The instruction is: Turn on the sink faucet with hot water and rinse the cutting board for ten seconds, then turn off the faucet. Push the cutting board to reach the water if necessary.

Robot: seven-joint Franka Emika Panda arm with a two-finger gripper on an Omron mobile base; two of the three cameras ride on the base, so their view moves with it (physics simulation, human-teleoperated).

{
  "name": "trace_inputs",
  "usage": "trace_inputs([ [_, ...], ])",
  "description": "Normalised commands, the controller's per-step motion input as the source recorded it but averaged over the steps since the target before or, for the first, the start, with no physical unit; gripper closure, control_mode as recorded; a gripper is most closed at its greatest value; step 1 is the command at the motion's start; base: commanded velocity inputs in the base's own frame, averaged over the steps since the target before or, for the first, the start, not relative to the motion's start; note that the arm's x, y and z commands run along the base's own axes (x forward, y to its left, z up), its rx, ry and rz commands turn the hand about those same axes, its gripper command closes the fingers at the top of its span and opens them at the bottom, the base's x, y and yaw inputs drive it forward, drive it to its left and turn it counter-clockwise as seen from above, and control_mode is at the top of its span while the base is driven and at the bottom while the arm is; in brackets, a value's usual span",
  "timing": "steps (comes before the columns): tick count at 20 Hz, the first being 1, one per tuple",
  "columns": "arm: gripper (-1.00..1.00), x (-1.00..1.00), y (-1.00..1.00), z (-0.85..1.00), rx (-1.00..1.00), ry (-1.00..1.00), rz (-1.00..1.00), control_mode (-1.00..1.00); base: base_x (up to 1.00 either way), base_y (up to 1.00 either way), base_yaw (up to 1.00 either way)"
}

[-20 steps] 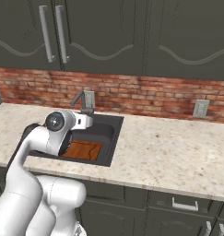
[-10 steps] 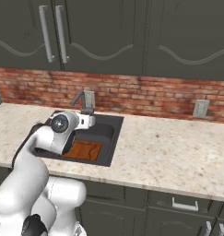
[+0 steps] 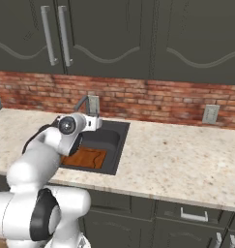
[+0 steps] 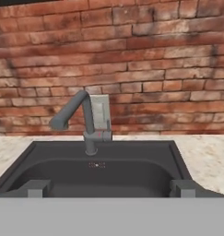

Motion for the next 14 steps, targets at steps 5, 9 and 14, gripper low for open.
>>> trace_inputs([
  [5, -1.0, 0.45, 0.0, 0.0, 0.0, 0.0, 0.0, -1.0, 0.0, 0.0, 0.0],
  [9, -1.0, 0.31, -0.04, -0.07, 0.0, -0.01, 0.0, -1.0, 0.0, 0.0, 0.0],
  [14, -1.0, 0.17, -0.08, -0.15, 0.0, -0.05, 0.0, -1.0, 0.0, 0.0, 0.0],
])
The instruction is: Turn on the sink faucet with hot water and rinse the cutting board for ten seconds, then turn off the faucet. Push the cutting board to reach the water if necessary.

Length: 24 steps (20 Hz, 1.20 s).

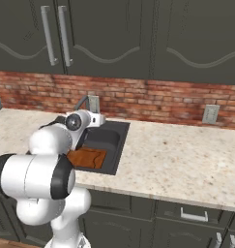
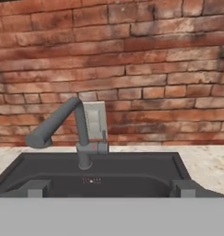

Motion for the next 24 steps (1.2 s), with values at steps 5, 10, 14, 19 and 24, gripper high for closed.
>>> trace_inputs([
  [5, -1.0, 0.15, -0.14, -0.15, 0.0, -0.06, 0.0, -1.0, 0.0, 0.0, 0.0],
  [10, -1.0, 0.21, -0.02, -0.19, 0.0, -0.01, 0.0, -1.0, 0.0, 0.0, 0.0],
  [14, -1.0, 0.22, 0.0, -0.09, 0.0, -0.02, 0.0, -1.0, 0.0, 0.0, 0.0],
  [19, -1.0, 0.3, -0.02, -0.11, 0.01, 0.0, 0.0, -1.0, 0.0, 0.0, 0.0],
  [24, -1.0, 0.36, -0.02, -0.16, 0.01, 0.0, 0.0, -1.0, 0.0, 0.0, 0.0],
])
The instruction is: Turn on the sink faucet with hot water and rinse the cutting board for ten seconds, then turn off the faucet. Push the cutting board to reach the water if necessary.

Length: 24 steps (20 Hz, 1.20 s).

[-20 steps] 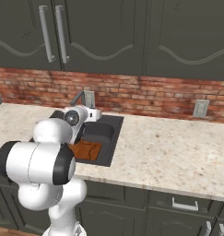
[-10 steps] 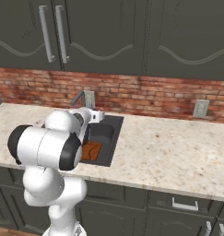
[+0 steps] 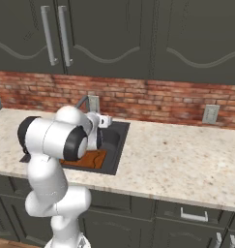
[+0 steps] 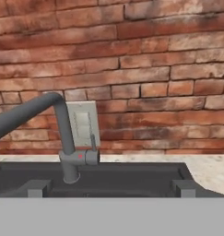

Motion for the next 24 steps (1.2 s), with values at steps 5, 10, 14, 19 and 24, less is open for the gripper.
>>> trace_inputs([
  [5, -1.0, 0.29, 0.0, -0.21, 0.0, 0.0, 0.0, -1.0, 0.0, 0.0, 0.0],
  [10, -1.0, 0.15, 0.0, -0.21, 0.0, -0.01, 0.0, -1.0, 0.0, 0.0, 0.0],
  [14, -1.0, 0.1, 0.0, -0.22, 0.0, 0.0, 0.0, -1.0, 0.0, 0.0, 0.0],
  [19, -1.0, 0.05, 0.0, -0.15, 0.0, -0.01, 0.0, -1.0, 0.0, 0.0, 0.0],
  [24, -1.0, 0.01, 0.0, 0.0, 0.0, -0.03, 0.0, -1.0, 0.0, 0.0, 0.0],
])
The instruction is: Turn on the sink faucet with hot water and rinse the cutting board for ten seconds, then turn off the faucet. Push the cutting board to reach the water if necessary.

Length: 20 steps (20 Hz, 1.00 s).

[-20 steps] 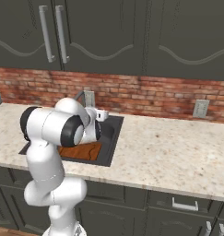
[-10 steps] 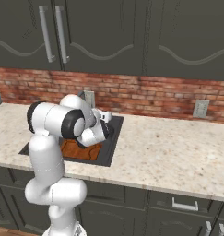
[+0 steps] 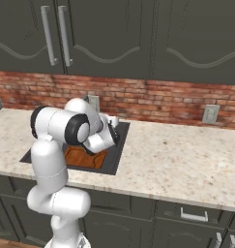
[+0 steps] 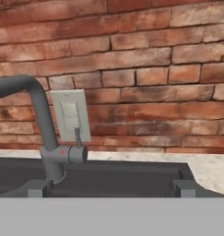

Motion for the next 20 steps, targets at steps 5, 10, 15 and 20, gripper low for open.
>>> trace_inputs([
  [5, -1.0, 0.12, 0.0, 0.0, 0.0, -0.02, 0.0, -1.0, 0.0, 0.0, 0.0],
  [10, -1.0, 0.13, 0.0, -0.04, 0.0, -0.01, 0.0, -1.0, 0.0, 0.0, 0.0],
  [15, -1.0, 0.1, 0.0, -0.03, 0.0, -0.05, 0.0, -1.0, 0.0, 0.0, 0.0],
  [20, -1.0, 0.14, 0.0, -0.12, 0.0, -0.08, 0.0, -1.0, 0.0, 0.0, 0.0],
])
